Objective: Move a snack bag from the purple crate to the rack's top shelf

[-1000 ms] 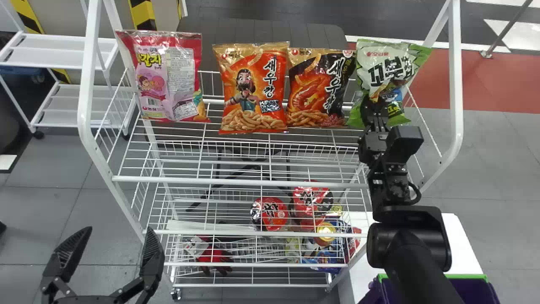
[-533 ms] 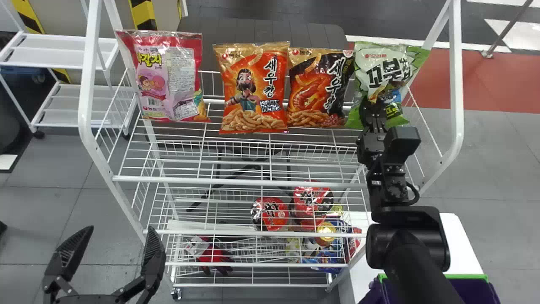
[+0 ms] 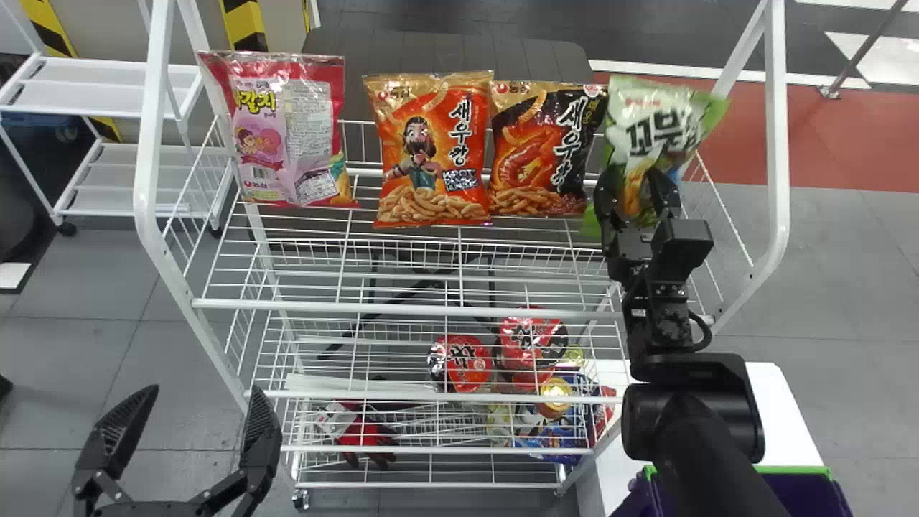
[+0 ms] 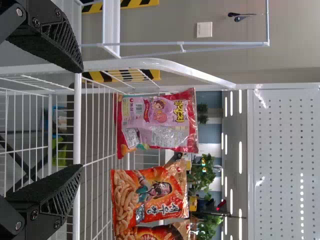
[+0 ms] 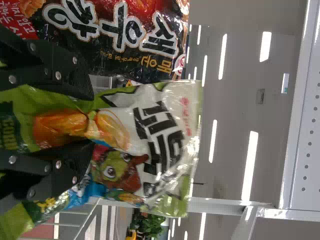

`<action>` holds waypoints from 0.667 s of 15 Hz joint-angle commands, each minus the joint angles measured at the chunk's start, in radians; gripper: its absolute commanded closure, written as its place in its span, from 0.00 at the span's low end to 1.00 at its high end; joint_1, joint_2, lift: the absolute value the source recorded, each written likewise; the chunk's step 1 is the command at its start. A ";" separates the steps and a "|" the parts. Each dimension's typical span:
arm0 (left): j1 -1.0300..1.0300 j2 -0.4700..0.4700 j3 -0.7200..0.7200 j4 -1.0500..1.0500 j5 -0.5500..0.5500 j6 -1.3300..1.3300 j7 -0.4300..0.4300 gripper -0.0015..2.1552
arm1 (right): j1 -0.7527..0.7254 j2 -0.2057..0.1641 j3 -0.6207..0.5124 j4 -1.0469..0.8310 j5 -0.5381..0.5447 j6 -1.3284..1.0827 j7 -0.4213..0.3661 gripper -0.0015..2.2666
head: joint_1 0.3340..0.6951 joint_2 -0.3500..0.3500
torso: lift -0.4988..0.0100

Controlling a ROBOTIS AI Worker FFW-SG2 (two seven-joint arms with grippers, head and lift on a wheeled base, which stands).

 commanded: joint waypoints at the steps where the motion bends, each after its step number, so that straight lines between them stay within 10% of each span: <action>1: 0.000 -0.001 0.000 0.003 0.000 0.000 -0.001 0.07 | 0.000 0.001 -0.002 0.001 0.000 0.000 -0.002 0.16 | 1.00 0.36 | 0.98; 10: 0.000 -0.002 -0.003 0.000 0.000 0.006 -0.001 0.07 | 0.078 0.001 -0.005 -0.078 0.012 -0.018 -0.013 0.06 | 1.00 0.35 | 0.98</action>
